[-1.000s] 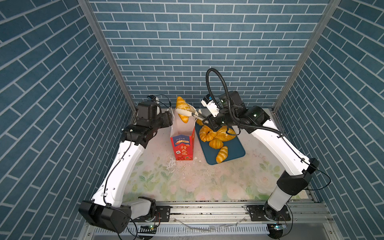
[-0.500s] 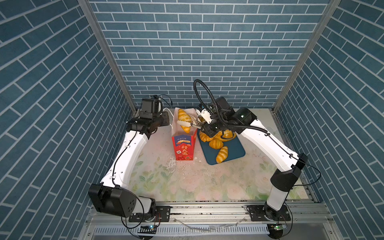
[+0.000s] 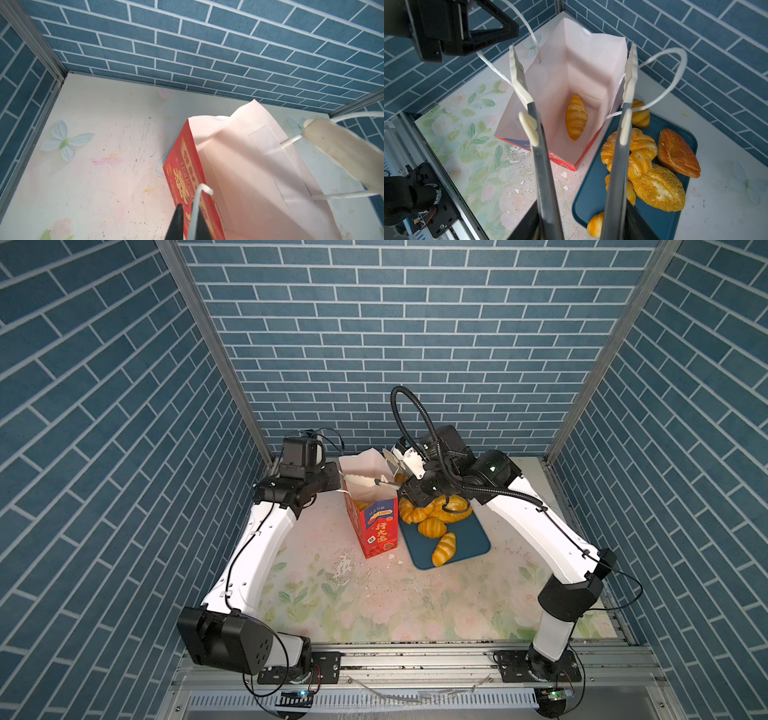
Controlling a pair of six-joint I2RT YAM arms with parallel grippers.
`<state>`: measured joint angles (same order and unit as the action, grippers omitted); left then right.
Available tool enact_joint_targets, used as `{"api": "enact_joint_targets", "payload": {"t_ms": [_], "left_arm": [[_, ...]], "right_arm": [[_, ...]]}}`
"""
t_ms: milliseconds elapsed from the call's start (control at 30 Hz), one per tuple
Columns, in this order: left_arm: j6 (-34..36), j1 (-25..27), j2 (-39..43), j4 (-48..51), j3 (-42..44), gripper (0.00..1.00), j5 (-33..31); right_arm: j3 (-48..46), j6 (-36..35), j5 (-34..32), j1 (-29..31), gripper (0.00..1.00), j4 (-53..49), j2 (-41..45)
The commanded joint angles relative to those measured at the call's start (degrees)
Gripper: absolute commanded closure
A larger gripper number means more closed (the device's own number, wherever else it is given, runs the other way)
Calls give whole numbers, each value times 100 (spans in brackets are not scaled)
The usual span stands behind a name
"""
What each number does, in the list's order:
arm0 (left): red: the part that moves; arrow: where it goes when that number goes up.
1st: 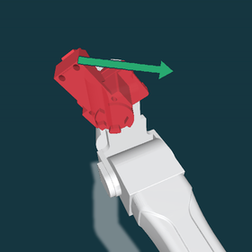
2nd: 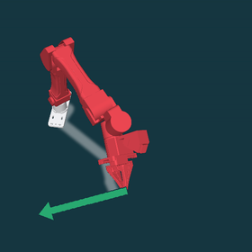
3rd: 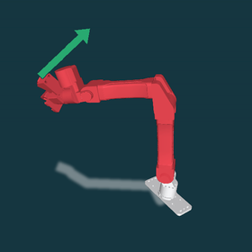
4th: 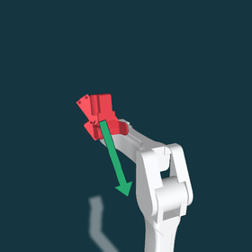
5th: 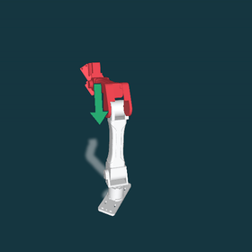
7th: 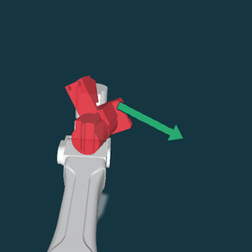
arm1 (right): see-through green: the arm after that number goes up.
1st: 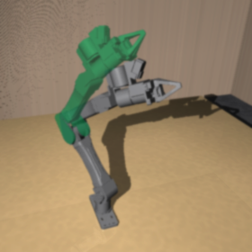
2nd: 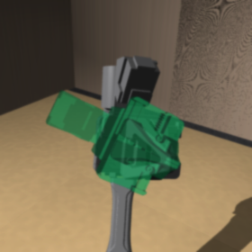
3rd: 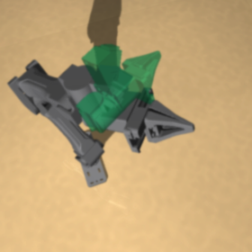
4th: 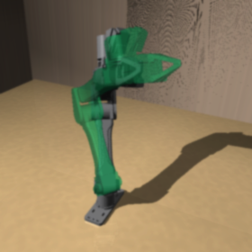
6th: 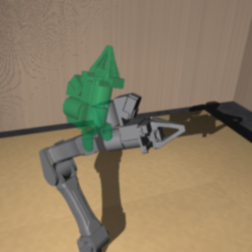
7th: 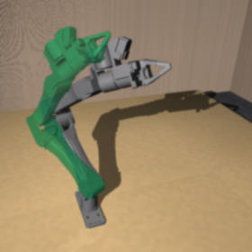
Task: Place the fake bread into the paper bag
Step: 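Open the tongs to drop the croissant into the bag, then withdraw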
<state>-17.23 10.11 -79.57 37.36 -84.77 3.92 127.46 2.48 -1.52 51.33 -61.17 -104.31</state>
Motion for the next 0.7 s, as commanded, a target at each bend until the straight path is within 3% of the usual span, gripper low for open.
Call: {"api": "enact_joint_targets", "payload": {"t_ms": [0, 200, 367, 567, 667], "left_arm": [[-64, -78, 130, -36, 103, 89, 14], [-70, -123, 128, 24, 59, 89, 127], [-54, -132, 108, 37, 54, 90, 193], [10, -141, 122, 77, 46, 89, 247], [75, -141, 122, 159, -25, 89, 258]], "right_arm": [[-9, -205, -166, 24, 46, 423, 467], [-249, -200, -769, -64, 47, 646, 1102], [-767, 68, -1030, -583, 47, 497, 1639], [-2277, 820, -887, -1733, 48, 225, 2452], [-3069, 1091, -741, -2029, 48, -97, 2673]]}}
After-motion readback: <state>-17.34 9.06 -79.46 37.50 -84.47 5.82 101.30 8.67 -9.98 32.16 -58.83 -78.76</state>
